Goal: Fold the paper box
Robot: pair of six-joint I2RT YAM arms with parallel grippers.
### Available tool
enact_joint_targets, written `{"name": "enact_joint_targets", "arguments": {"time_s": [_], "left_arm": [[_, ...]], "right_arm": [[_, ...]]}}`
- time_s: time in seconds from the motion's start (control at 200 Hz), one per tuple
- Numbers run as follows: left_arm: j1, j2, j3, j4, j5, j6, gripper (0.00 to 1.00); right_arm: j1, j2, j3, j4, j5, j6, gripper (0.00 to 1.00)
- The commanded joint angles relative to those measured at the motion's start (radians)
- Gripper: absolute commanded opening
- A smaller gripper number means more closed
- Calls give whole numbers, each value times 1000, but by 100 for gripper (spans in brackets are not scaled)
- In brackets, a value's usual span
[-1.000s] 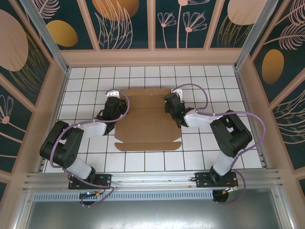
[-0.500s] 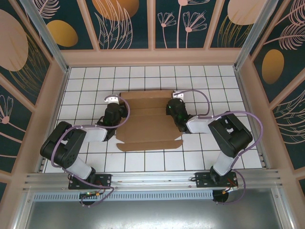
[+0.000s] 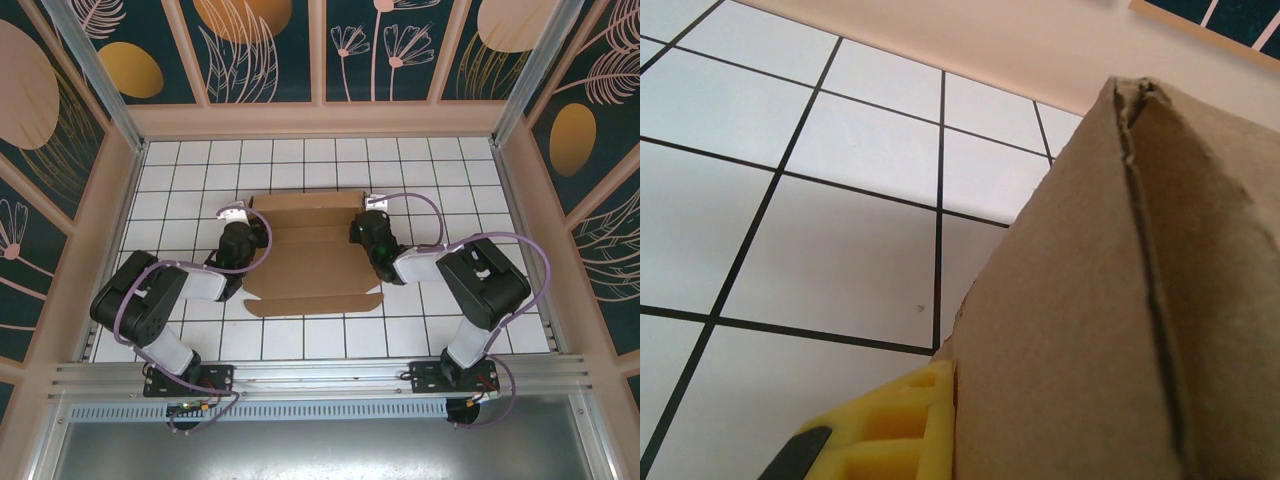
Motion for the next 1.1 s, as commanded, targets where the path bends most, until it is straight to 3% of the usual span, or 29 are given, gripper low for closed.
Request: {"name": "enact_joint_targets", "arguments": {"time_s": [0.0,0.36,0.616,0.766,0.921,1.096], "left_arm": [[18,33,-35,-214,-30,-85,9],[18,5,33,-300,-34,-50,18],[19,-2,43,-304,-21,-42,19],[17,-16,55,-313,-9,-43,19],[16,-31,66,-336,-11,-31,20],[3,-31,93,-375,-35,-24,21]], "right_arm": [[-55,-20,-36,-183,-57,48,0],[-78,-322,-139,-102,-170,-34,47],[-102,-471,-192,-89,-249,-87,66],[-111,-385,-122,-176,-217,-62,71],[-116,-450,-158,-101,-232,-50,70],[-140,-519,-131,-39,-556,-53,60]]}}
